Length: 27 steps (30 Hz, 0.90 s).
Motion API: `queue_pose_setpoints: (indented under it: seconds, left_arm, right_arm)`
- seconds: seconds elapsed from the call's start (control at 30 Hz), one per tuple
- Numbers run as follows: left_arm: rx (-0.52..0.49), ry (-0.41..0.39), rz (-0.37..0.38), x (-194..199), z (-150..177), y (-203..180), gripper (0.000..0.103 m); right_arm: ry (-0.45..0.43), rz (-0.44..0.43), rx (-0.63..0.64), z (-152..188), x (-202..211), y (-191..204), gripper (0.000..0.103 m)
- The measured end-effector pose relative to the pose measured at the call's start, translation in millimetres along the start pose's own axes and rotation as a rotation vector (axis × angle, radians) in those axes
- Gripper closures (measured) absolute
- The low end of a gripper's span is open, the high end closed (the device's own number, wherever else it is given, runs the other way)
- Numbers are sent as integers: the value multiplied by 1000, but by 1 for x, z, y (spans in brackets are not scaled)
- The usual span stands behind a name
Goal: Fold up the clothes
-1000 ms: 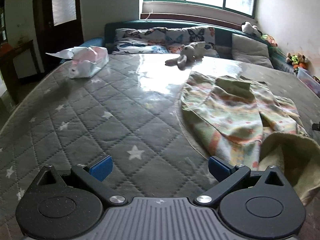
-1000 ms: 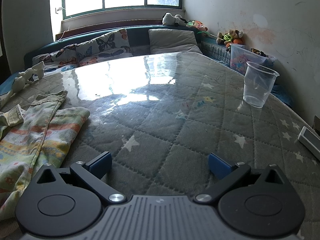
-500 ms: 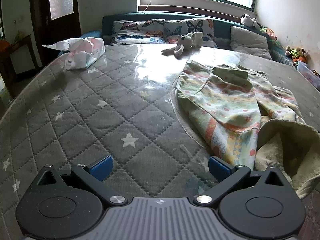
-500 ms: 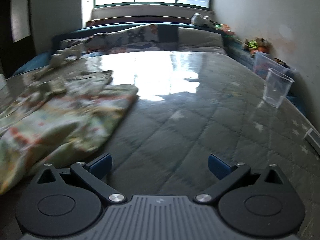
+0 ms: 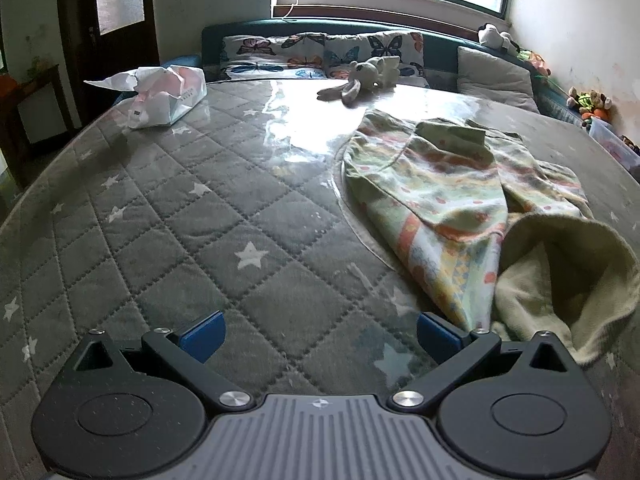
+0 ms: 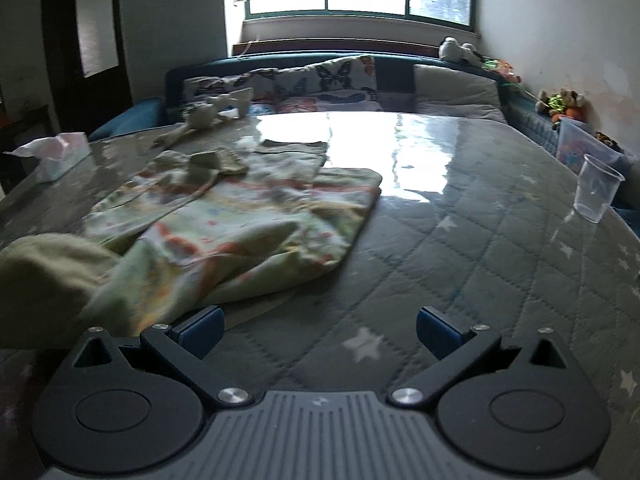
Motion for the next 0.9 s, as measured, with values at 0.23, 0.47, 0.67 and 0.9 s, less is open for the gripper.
queue_pose_setpoints:
  seconds: [0.23, 0.47, 0.67, 0.9]
  left_arm:
    - [-15, 10, -4, 0, 7, -5, 0]
    - [-28, 17, -7, 1, 13, -9, 0]
    - [-44, 20, -9, 2, 16, -15, 0]
    - [-52, 17, -9, 5, 17, -18, 0]
  right_arm:
    - [13, -31, 47, 13, 5, 23, 0]
    - [19, -58, 67, 18, 7, 35, 0]
    - [13, -73, 85, 18, 10, 44, 0]
    - [5, -77, 91, 17, 14, 46, 0]
Point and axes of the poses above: each gripper's, at about its wrist camera, not at the fingertips, and x roughly against the way its jaws point, y to its left, z to its underside, the point moved 10 cm from there along -x, roughly the way its jaws point, and after that the axes turned 12 degrees about y, right-handed, at the moved point
